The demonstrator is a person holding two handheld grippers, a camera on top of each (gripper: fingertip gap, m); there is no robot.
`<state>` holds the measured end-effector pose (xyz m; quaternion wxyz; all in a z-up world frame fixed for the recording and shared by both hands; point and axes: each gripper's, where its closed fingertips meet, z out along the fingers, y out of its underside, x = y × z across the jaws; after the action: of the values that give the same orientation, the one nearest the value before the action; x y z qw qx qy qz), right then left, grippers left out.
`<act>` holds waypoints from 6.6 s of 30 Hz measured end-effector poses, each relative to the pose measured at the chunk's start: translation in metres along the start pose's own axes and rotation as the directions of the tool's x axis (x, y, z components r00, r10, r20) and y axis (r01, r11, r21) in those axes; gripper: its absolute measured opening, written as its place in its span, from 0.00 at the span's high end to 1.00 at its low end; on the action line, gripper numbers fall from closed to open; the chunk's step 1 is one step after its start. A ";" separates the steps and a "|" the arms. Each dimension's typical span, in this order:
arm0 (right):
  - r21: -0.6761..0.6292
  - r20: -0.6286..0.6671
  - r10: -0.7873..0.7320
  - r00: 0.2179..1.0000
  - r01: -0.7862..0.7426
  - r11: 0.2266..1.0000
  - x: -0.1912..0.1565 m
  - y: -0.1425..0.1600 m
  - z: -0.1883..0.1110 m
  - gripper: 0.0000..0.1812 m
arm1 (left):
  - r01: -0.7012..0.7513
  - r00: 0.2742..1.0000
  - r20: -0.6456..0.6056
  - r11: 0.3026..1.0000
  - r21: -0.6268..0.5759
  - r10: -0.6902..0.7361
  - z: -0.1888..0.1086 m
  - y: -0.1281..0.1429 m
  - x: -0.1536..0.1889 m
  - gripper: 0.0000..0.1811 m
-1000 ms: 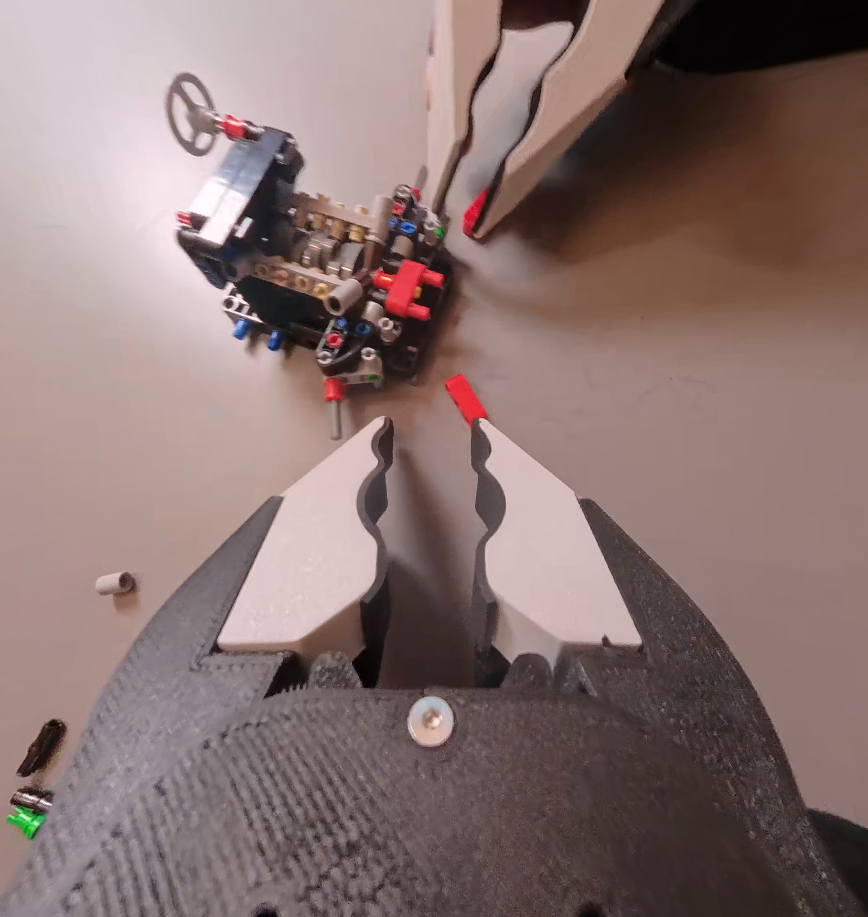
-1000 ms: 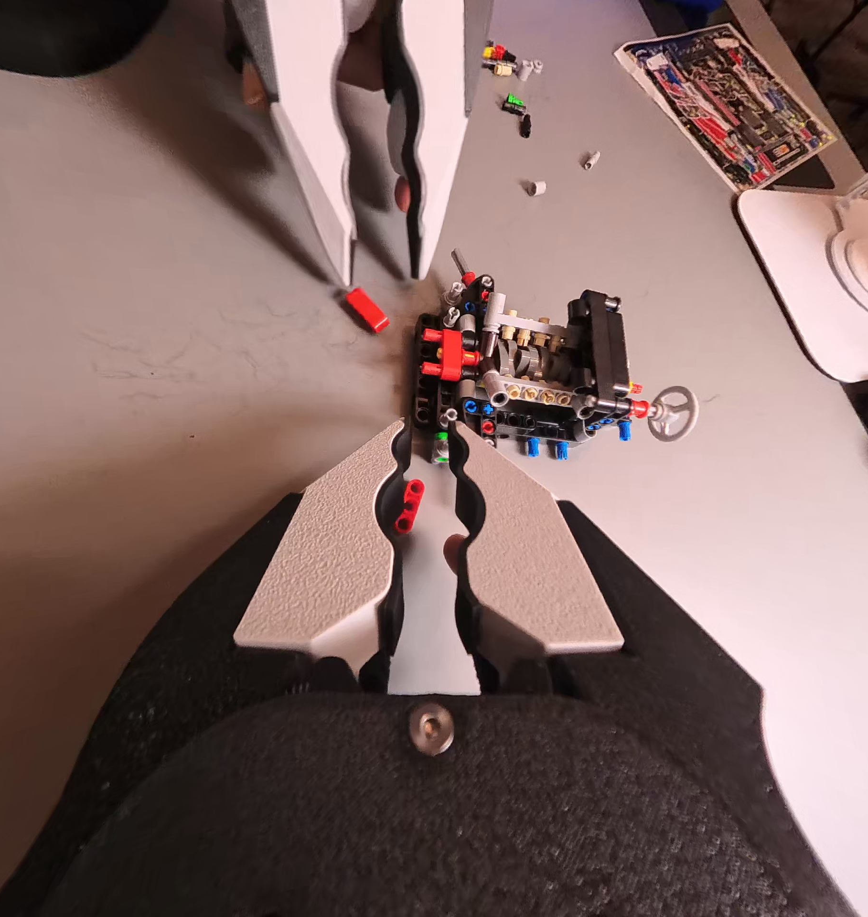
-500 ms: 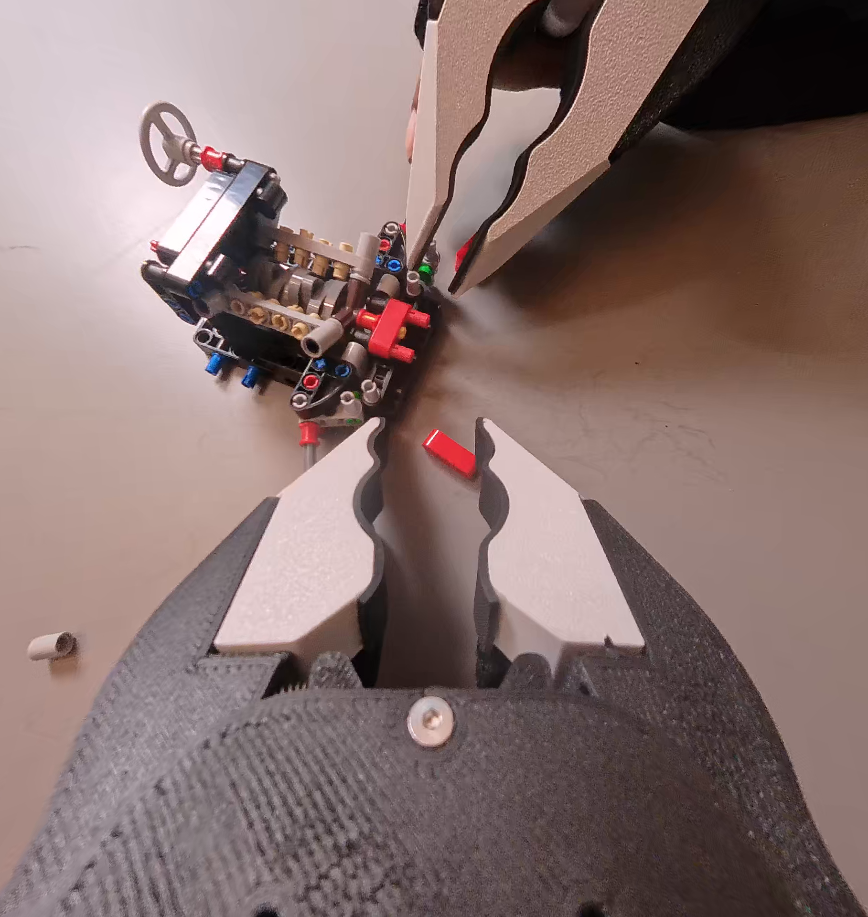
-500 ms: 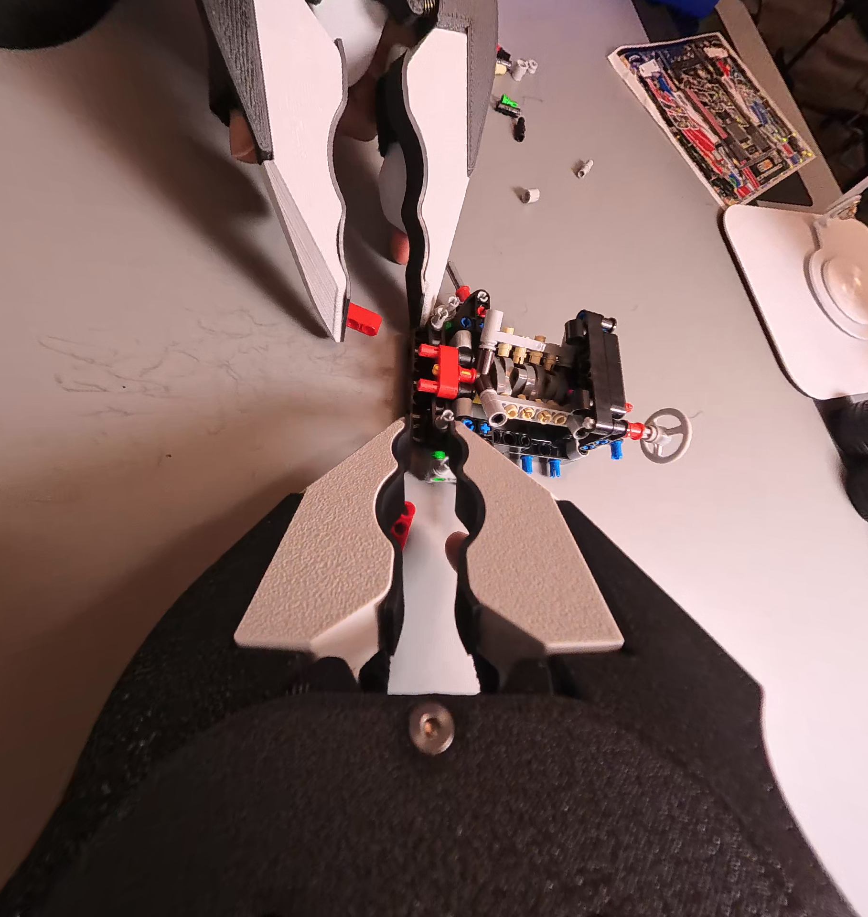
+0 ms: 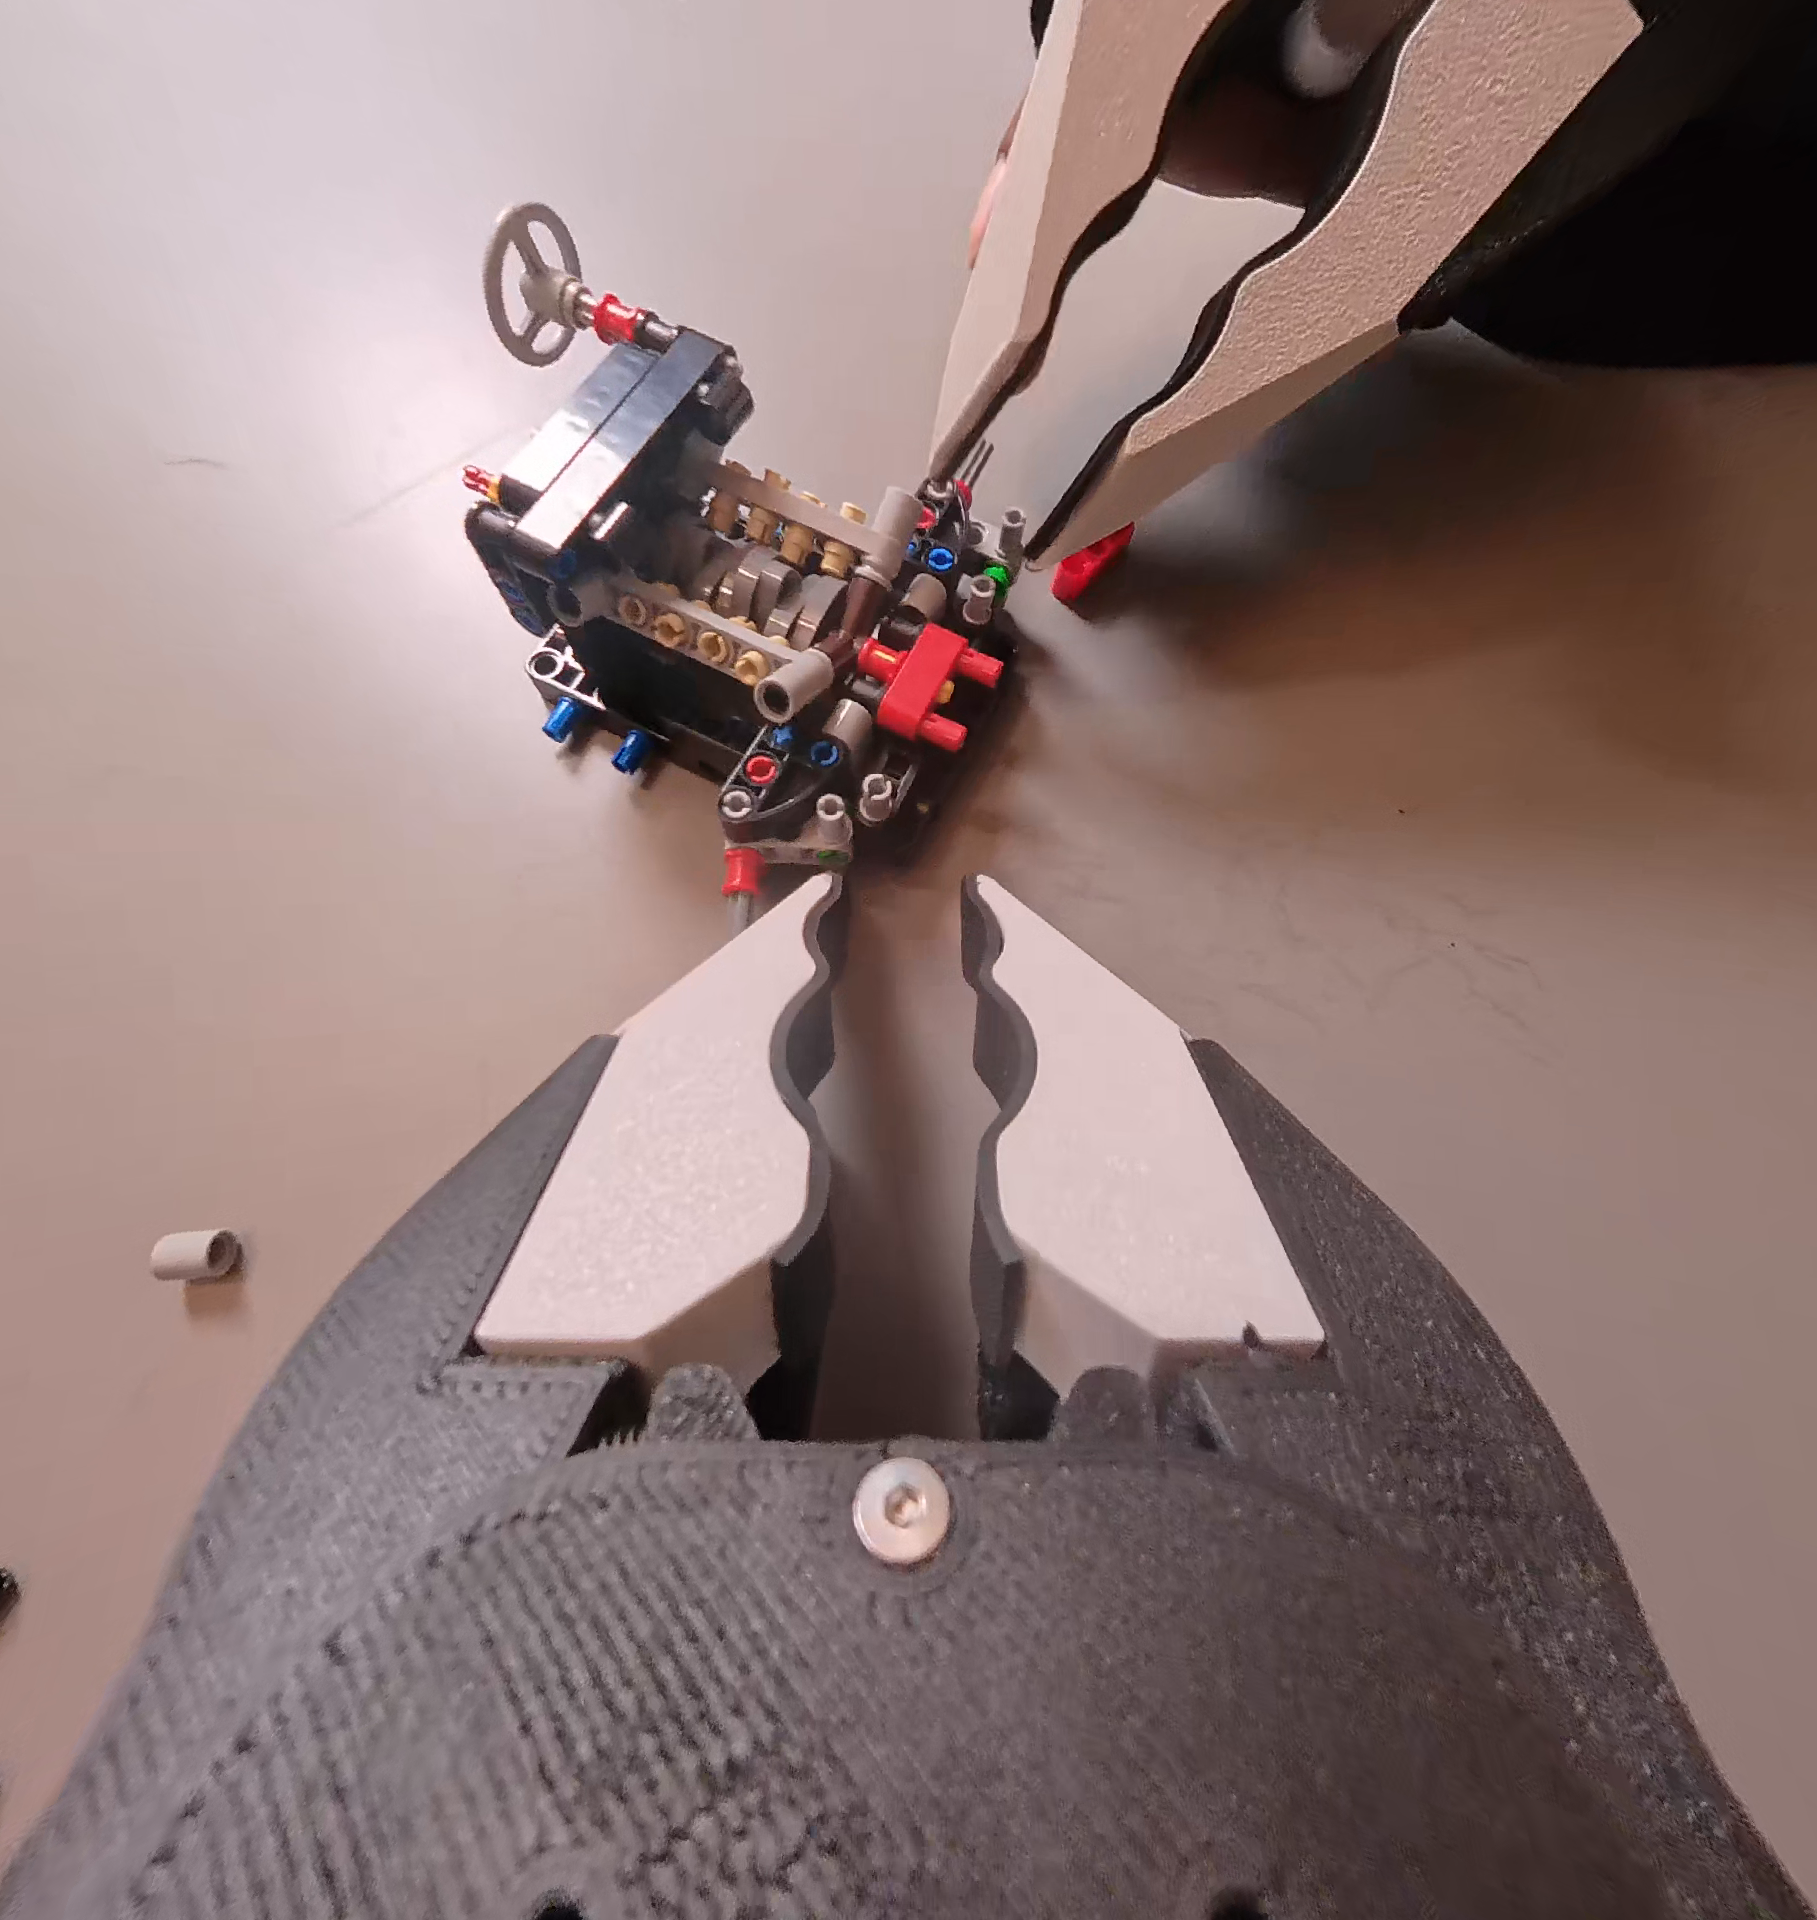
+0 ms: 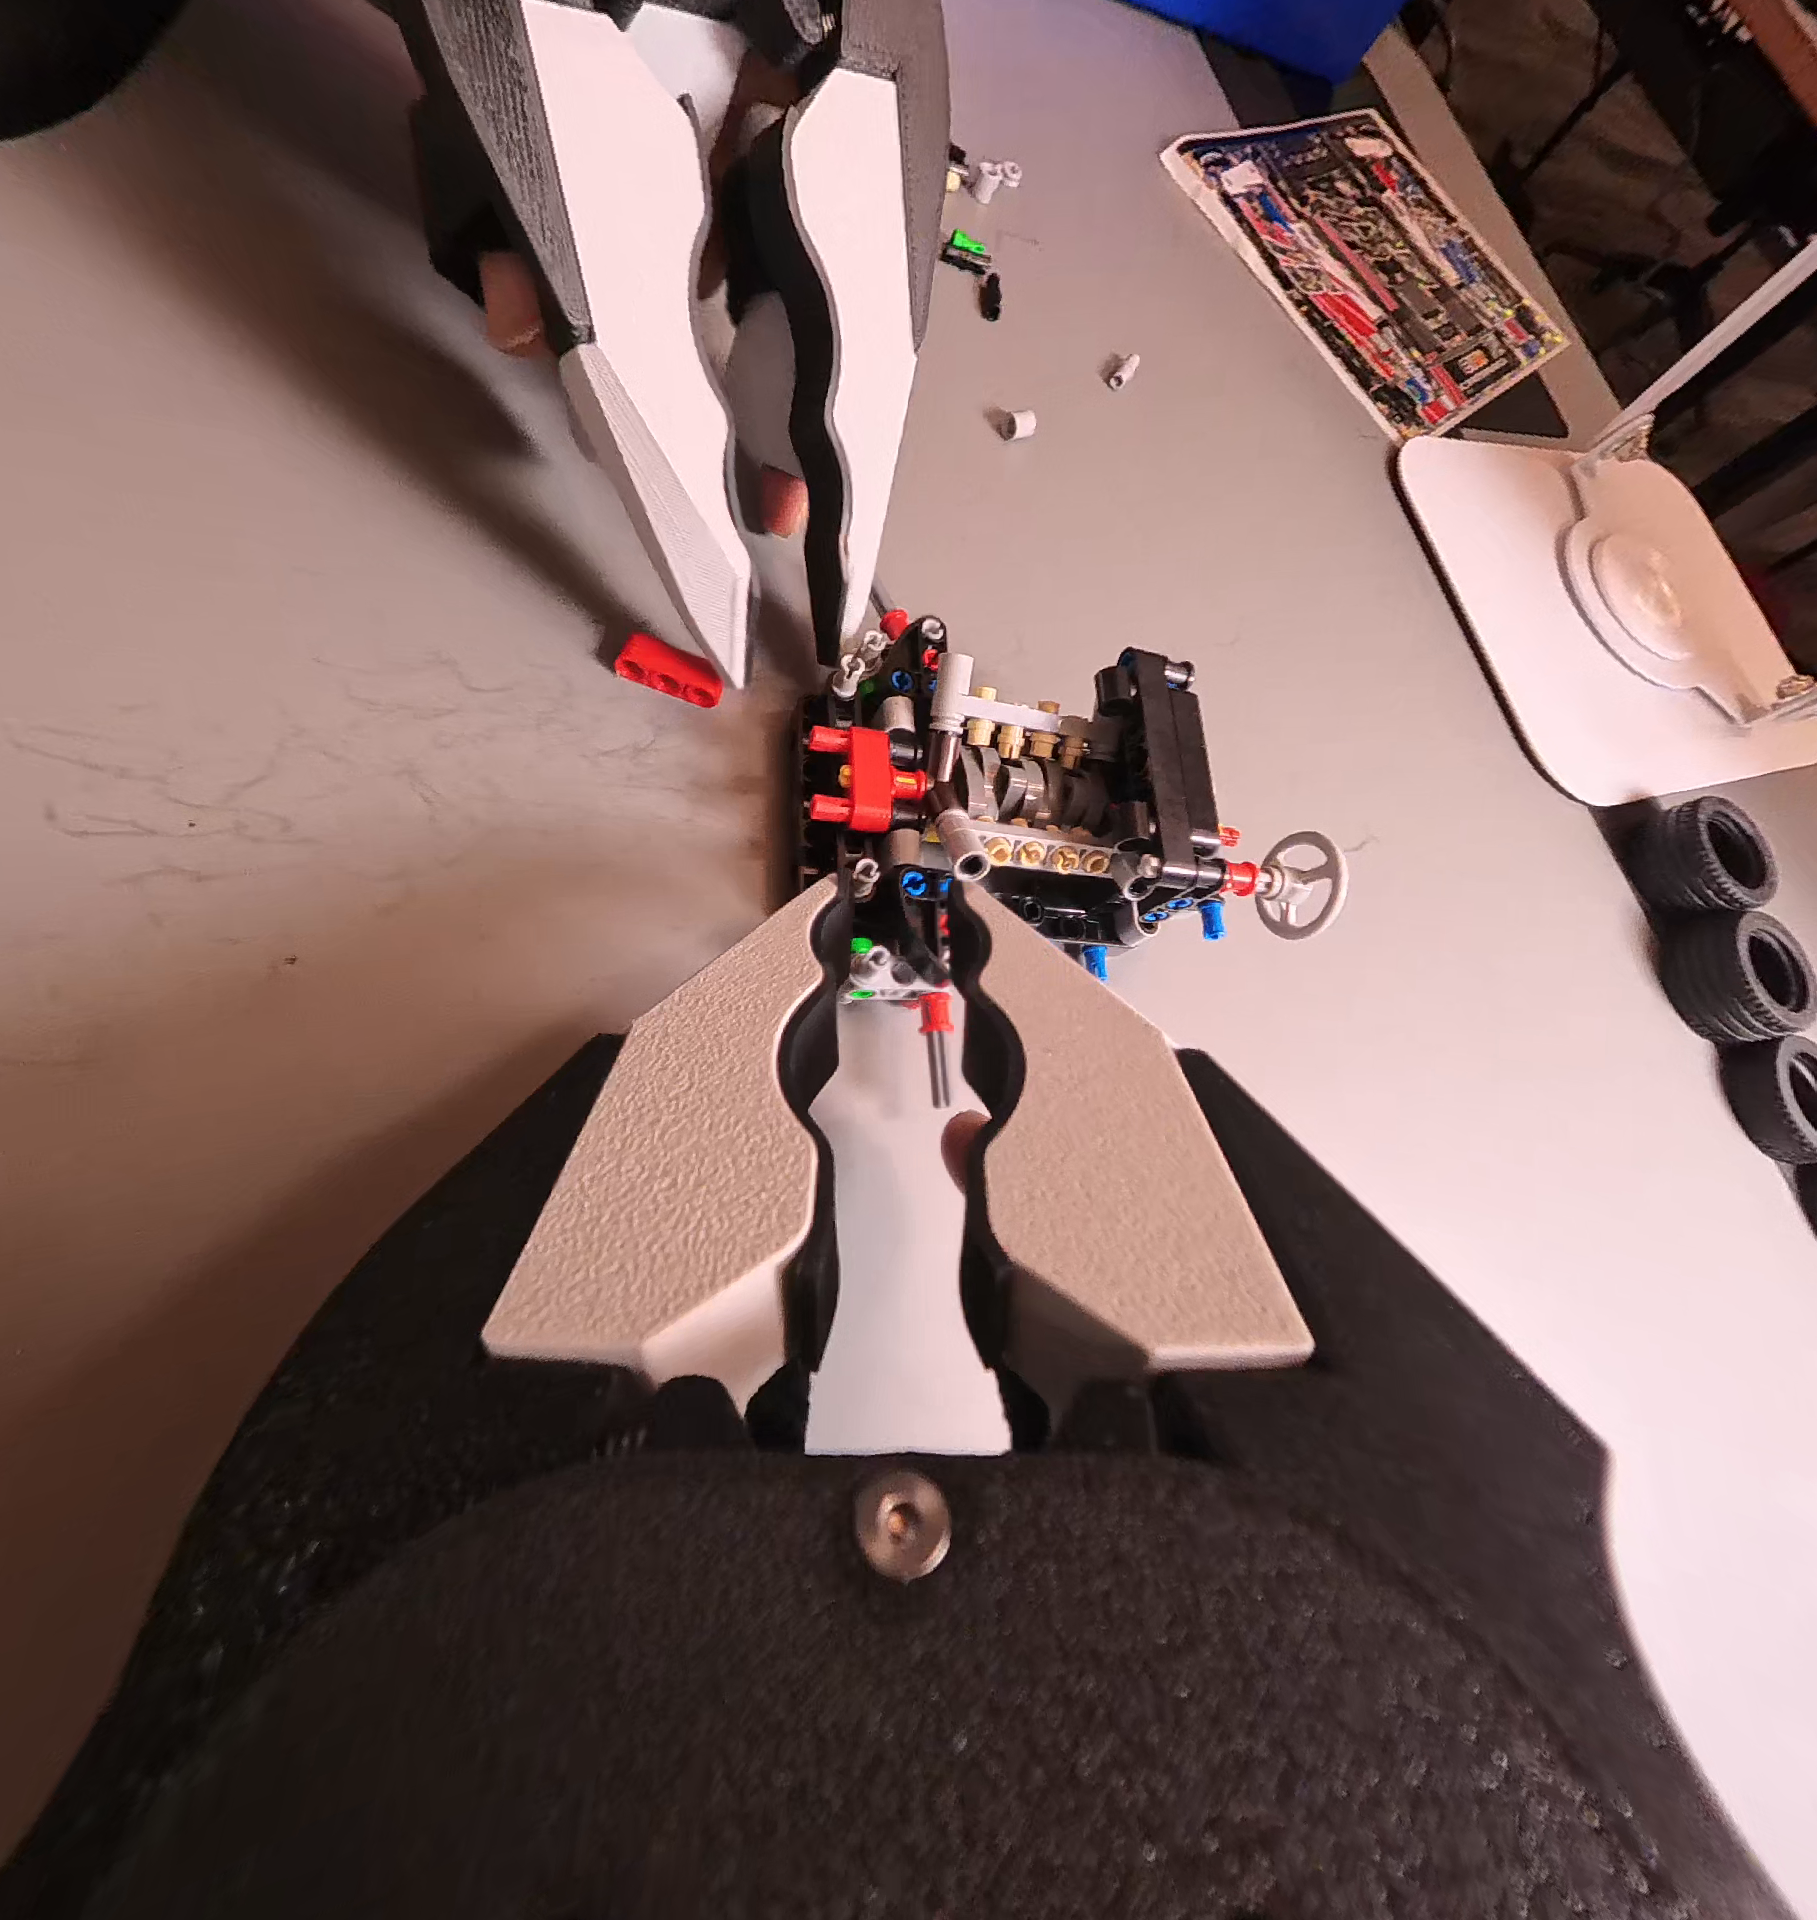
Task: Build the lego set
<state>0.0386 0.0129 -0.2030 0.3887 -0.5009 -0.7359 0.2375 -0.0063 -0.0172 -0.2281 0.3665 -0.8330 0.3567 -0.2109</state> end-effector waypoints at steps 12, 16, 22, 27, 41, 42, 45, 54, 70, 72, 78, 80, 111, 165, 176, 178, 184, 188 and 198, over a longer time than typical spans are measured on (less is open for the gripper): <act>-0.019 0.002 0.092 0.996 -0.092 0.996 0.005 0.007 0.008 0.80 | -0.150 0.988 0.046 0.988 0.046 0.148 -0.002 -0.011 -0.025 0.68; -0.015 0.006 0.102 0.995 -0.102 0.995 0.005 0.008 0.011 0.82 | -0.146 0.989 -0.025 0.986 0.074 0.148 0.005 -0.020 -0.023 0.73; -0.014 0.009 0.111 0.994 -0.110 0.994 0.006 0.010 0.013 0.85 | -0.185 0.981 -0.044 0.980 0.075 0.189 0.014 -0.021 -0.019 0.82; -0.023 0.015 0.101 0.995 -0.101 0.995 0.004 0.012 0.014 0.85 | -0.192 0.979 -0.046 0.978 0.080 0.196 0.015 -0.022 -0.017 0.82; -0.008 0.061 0.068 0.996 -0.068 0.998 -0.002 0.014 0.010 0.85 | -0.215 0.974 -0.059 0.973 0.078 0.220 0.013 -0.020 -0.005 0.83; -0.006 0.062 0.066 0.996 -0.066 0.998 -0.003 0.014 0.010 0.85 | -0.211 0.975 -0.059 0.974 0.079 0.216 0.013 -0.019 -0.005 0.83; -0.003 0.065 0.066 0.996 -0.065 0.998 -0.003 0.015 0.009 0.85 | -0.207 0.976 -0.054 0.975 0.079 0.212 0.013 -0.019 -0.004 0.84; -0.001 0.061 0.065 0.996 -0.065 0.998 -0.001 0.017 0.006 0.85 | -0.211 0.976 -0.039 0.973 0.091 0.216 0.007 -0.018 -0.005 0.83; 0.029 0.059 0.065 0.996 -0.067 0.997 0.000 0.013 -0.001 0.82 | -0.189 0.982 -0.007 0.979 0.073 0.190 0.000 -0.010 -0.010 0.85; 0.049 0.059 0.076 0.995 -0.079 0.996 0.002 0.010 -0.005 0.82 | -0.183 0.983 0.008 0.981 0.068 0.182 -0.002 -0.008 -0.013 0.87; 0.169 0.049 0.176 0.983 -0.182 0.969 0.020 -0.003 -0.022 0.82 | -0.180 0.984 0.012 0.982 0.050 0.180 -0.001 -0.005 -0.013 0.93; 0.200 0.042 0.203 0.978 -0.207 0.958 0.025 -0.006 -0.026 0.82 | -0.180 0.984 0.013 0.983 0.047 0.180 0.000 -0.004 -0.014 0.95; 0.297 0.048 0.315 0.948 -0.315 0.902 0.046 -0.001 -0.030 0.82 | -0.124 0.992 0.022 0.989 0.085 0.123 -0.009 -0.005 -0.031 0.93; -0.029 0.047 0.005 0.999 -0.004 1.000 -0.001 0.018 -0.012 0.71 | -0.198 0.975 -0.087 0.979 0.052 0.202 0.000 -0.001 0.002 0.98; -0.026 0.052 0.002 0.999 0.000 1.000 -0.001 0.017 -0.015 0.73 | -0.196 0.977 -0.074 0.980 0.043 0.199 -0.002 0.001 -0.001 0.95; -0.015 0.047 -0.004 0.999 0.005 1.000 -0.001 0.015 -0.016 0.74 | -0.189 0.979 -0.073 0.981 0.047 0.192 -0.002 0.001 -0.002 0.95; 0.006 0.064 -0.070 0.995 0.070 0.998 -0.010 0.010 -0.016 0.88 | -0.191 0.978 -0.073 0.981 0.045 0.194 -0.001 0.001 -0.001 0.97; 0.000 0.058 -0.095 0.994 0.095 0.995 -0.013 0.010 -0.012 0.93 | -0.191 0.978 -0.073 0.981 0.046 0.193 -0.001 0.000 -0.001 0.98; -0.007 0.060 -0.108 0.992 0.108 0.994 -0.015 0.012 -0.009 0.98 | -0.189 0.979 -0.073 0.981 0.044 0.192 -0.001 0.001 0.000 0.98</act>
<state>0.0551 0.0029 -0.2115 0.3764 -0.4550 -0.7743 0.2274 -0.0071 -0.0174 -0.2282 0.3863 -0.7792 0.4449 -0.2134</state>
